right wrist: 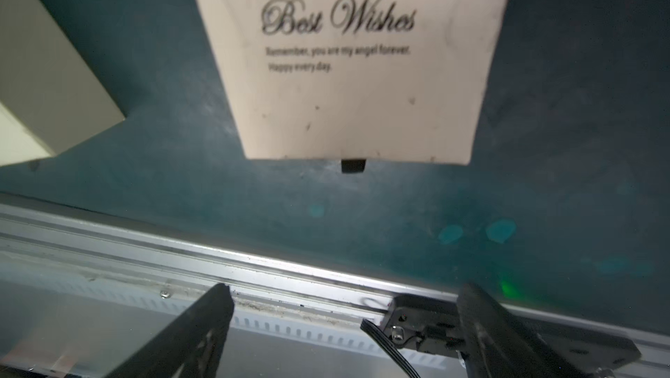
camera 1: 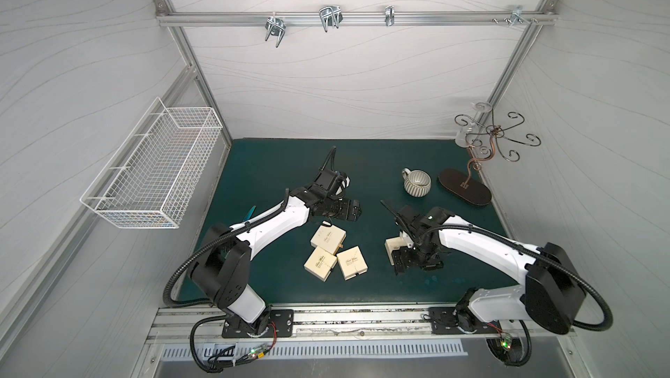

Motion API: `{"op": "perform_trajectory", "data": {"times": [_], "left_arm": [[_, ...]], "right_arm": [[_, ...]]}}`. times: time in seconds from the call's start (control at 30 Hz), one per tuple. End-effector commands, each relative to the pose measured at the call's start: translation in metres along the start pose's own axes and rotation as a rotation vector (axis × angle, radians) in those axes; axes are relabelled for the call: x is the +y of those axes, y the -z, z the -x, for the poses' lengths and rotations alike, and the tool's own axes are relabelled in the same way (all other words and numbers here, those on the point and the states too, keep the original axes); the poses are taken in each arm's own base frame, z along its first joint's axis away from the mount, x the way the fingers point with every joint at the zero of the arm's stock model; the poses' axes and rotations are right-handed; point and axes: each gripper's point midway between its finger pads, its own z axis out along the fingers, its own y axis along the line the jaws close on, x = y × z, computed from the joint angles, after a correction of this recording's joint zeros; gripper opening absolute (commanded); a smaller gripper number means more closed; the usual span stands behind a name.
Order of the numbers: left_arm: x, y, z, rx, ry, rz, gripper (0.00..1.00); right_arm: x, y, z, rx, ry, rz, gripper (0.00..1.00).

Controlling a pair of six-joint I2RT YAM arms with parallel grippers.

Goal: Take out the earrings from the drawer-style jewelry box
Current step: Move the jewelry box to the center of the board.

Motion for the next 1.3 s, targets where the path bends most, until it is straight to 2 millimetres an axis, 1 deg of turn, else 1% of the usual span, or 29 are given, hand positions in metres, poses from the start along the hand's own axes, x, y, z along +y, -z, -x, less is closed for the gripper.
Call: {"op": "perform_trajectory", "data": {"times": [0.0,0.2,0.3,0.4,0.5,0.6,0.73,0.77,0.83,0.9,1.0,1.1,1.17,1.27], "left_arm": [[-0.022,0.007,0.022,-0.033,0.016,-0.086,1.00],[-0.029,0.009,0.035,-0.045,0.071,-0.153,1.00],[-0.026,0.011,0.041,-0.058,0.131,-0.198,1.00],[-0.014,0.015,0.046,-0.078,0.190,-0.216,1.00],[0.001,0.020,0.048,-0.096,0.220,-0.196,1.00],[0.010,0.023,0.047,-0.101,0.232,-0.180,1.00],[0.014,0.019,0.044,-0.087,0.230,-0.172,1.00],[0.014,0.017,0.043,-0.079,0.232,-0.173,1.00],[0.015,0.011,0.042,-0.060,0.233,-0.177,1.00],[0.015,0.004,0.041,-0.031,0.238,-0.179,1.00],[0.012,-0.008,0.035,0.031,0.255,-0.200,1.00],[0.004,-0.019,0.025,0.103,0.234,-0.209,0.99],[-0.006,-0.026,0.015,0.159,0.191,-0.202,0.99],[-0.021,-0.036,0.002,0.221,0.114,-0.182,0.99]], "right_arm": [[0.005,-0.003,0.006,0.025,-0.013,0.086,0.99],[0.006,-0.015,0.022,0.060,0.004,0.079,0.99],[0.012,-0.019,0.034,0.048,0.033,0.089,0.99],[0.019,-0.018,0.053,0.015,0.076,0.094,0.99],[0.028,-0.015,0.074,-0.014,0.109,0.093,0.99],[0.044,-0.011,0.100,-0.052,0.140,0.121,0.99],[0.063,0.004,0.142,-0.182,0.182,0.147,0.99],[0.065,0.010,0.149,-0.215,0.187,0.145,0.99],[0.064,0.019,0.157,-0.262,0.191,0.124,0.99],[0.058,0.024,0.157,-0.289,0.188,0.105,0.99],[0.042,0.028,0.145,-0.308,0.146,0.109,0.99],[0.013,0.029,0.128,-0.321,0.025,0.110,0.99],[-0.011,0.026,0.116,-0.322,-0.079,0.101,0.99],[-0.031,0.020,0.102,-0.318,-0.170,0.103,0.99]]}}
